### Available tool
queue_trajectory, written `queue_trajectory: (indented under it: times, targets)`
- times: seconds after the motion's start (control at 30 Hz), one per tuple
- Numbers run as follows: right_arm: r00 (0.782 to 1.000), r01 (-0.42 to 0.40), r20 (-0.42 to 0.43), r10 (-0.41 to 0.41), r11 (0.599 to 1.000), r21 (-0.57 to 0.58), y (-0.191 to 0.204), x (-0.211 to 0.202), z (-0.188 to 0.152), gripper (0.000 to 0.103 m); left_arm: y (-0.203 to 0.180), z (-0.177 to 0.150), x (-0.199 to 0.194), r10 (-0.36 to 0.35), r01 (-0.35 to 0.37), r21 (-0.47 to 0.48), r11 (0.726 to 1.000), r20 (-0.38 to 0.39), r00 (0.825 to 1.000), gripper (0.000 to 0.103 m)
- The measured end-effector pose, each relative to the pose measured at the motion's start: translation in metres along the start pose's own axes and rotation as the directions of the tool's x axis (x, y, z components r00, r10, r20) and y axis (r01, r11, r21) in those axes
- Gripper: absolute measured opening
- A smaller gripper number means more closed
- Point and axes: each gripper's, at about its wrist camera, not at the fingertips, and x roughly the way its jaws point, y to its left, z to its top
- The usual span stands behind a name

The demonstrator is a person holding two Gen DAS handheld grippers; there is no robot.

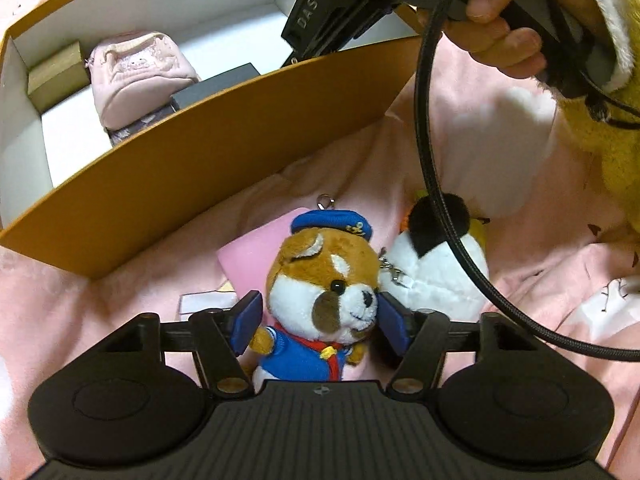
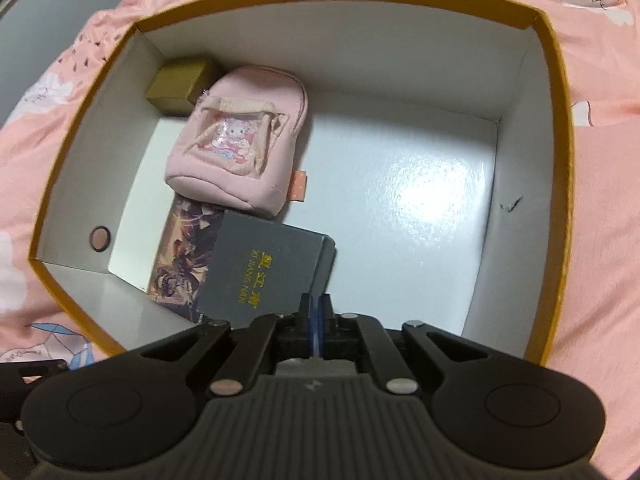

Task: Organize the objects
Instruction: 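Grasp the brown dog plush with the left tool, then grasp the white panda plush with the right tool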

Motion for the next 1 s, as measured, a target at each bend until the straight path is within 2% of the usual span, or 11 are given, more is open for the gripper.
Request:
queue_trajectory:
  times: [0.03, 0.23, 0.57, 0.63, 0.87, 1.0]
  targets:
    - [1.0, 0.004, 0.017, -0.004, 1.0, -0.004, 0.002, -0.004, -0.002, 0.005, 0.0, -0.001, 0.001, -0.005, 0.005, -0.007, 1.0, 0.004, 1.0, 0.066]
    - [0.99, 0.009, 0.138, -0.003, 0.999, -0.042, 0.014, -0.04, -0.018, 0.008, -0.003, -0.005, -0.004, 0.004, -0.002, -0.053, 0.999, 0.032, 0.999, 0.057]
    - [0.959, -0.038, 0.279, 0.047, 0.999, -0.037, 0.025, -0.111, -0.074, 0.022, 0.008, -0.01, -0.037, 0.033, -0.005, -0.204, 0.979, 0.135, 0.99, 0.054]
    - [0.957, -0.044, 0.284, 0.056, 0.998, -0.05, 0.03, -0.116, -0.089, 0.028, 0.009, -0.011, -0.044, 0.042, -0.005, -0.226, 0.974, 0.157, 0.987, 0.054]
    - [0.977, -0.026, 0.21, 0.05, 0.993, -0.113, 0.048, -0.106, -0.148, 0.029, 0.011, -0.021, -0.06, 0.065, -0.006, -0.286, 0.958, 0.196, 0.978, 0.053]
    - [0.986, -0.027, 0.161, 0.054, 0.986, -0.165, 0.053, -0.096, -0.17, 0.043, 0.013, -0.029, -0.062, 0.073, -0.007, -0.312, 0.95, 0.2, 0.977, 0.054]
